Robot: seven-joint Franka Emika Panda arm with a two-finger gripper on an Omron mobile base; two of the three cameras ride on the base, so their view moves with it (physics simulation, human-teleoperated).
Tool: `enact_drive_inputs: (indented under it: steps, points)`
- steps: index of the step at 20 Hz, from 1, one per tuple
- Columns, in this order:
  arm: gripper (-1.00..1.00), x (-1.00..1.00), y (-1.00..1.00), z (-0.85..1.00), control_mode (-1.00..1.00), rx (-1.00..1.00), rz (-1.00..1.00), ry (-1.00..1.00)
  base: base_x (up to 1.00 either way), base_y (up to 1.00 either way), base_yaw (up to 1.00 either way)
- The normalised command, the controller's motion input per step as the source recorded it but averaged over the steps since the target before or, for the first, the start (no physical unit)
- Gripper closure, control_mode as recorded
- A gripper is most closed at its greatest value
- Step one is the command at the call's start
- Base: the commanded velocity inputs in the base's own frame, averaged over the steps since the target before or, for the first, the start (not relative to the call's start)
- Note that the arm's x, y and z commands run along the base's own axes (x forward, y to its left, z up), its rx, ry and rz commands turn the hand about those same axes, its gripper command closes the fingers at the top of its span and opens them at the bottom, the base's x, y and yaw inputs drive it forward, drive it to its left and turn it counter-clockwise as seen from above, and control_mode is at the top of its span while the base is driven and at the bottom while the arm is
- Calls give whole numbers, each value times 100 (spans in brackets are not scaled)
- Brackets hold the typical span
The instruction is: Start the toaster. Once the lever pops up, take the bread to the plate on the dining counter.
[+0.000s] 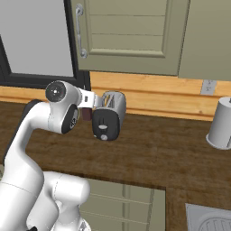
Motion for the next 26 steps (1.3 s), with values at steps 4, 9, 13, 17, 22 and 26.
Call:
enact_drive_inputs:
  steps: [4, 9, 13, 17, 22, 26]
  points:
    - [-100, 0, 0, 0, -100, 0, 0, 0, 0, 0, 0]
    - [-100, 0, 0, 0, -100, 0, 0, 0, 0, 0, 0]
    - [-100, 0, 0, 0, -100, 0, 0, 0, 0, 0, 0]
    - [-100, 0, 0, 0, -100, 0, 0, 0, 0, 0, 0]
    - [-100, 0, 0, 0, -100, 0, 0, 0, 0, 0, 0]
    - [-100, 0, 0, 0, -100, 0, 0, 0, 0, 0, 0]
